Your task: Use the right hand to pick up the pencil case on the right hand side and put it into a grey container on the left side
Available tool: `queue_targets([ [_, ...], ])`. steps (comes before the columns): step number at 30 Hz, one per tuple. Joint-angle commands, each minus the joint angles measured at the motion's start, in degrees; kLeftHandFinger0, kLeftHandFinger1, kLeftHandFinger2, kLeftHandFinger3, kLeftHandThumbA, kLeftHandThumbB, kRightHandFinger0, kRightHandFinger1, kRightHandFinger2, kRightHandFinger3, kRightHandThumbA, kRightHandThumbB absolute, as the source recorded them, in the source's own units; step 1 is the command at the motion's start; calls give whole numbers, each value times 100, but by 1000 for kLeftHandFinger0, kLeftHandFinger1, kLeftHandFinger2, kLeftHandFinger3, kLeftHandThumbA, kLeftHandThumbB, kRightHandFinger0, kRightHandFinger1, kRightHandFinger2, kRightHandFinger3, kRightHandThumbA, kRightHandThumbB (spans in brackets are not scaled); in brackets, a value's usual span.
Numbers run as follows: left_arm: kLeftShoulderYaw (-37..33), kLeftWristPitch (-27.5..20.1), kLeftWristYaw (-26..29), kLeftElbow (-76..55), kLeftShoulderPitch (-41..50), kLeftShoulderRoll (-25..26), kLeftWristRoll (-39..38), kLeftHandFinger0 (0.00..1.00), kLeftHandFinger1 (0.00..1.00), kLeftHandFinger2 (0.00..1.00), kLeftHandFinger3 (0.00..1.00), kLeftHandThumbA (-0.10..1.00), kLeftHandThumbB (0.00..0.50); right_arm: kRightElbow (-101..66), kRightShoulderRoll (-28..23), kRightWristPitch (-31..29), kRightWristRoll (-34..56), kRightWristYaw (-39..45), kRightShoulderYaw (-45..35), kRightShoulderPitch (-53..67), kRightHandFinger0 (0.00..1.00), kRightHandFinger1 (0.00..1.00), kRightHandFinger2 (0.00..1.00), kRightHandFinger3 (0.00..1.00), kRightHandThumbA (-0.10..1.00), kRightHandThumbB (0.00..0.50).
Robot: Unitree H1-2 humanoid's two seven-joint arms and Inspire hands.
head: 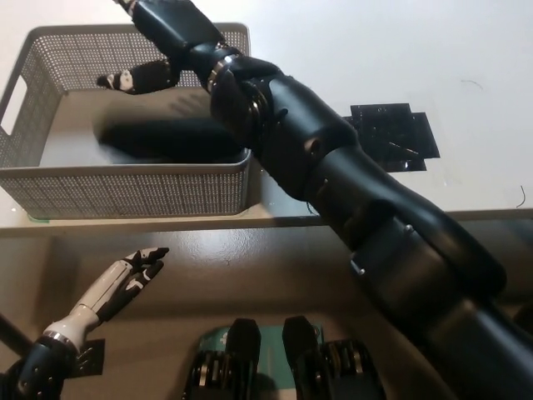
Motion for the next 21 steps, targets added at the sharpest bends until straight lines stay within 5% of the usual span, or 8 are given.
queue_targets([
  [1,38,-209,-95,-140,-164,188,-90,992,942,896,868,1000,500,-219,-130,205,132,500,-42,-298,1000,1000,1000,1000,1000,485],
  [6,47,-209,-135,-145,-169,186,-111,981,936,900,868,1000,500,-362,-216,282,83,544,-20,-172,1000,1000,1000,1000,1000,427],
  [14,91,-171,-165,-213,-96,197,-101,1000,948,900,895,1000,500,-841,-510,314,79,537,-73,130,1000,1000,1000,1000,1000,480],
  [16,61,-209,-172,-183,-86,213,-128,1000,966,912,898,1000,495,-1074,-647,414,49,628,-60,274,1000,1000,1000,1000,1000,422],
  [21,107,-169,-189,-164,-49,188,-115,1000,940,888,875,1000,500,-1611,-968,535,70,746,-107,685,1000,1000,1000,1000,1000,389],
])
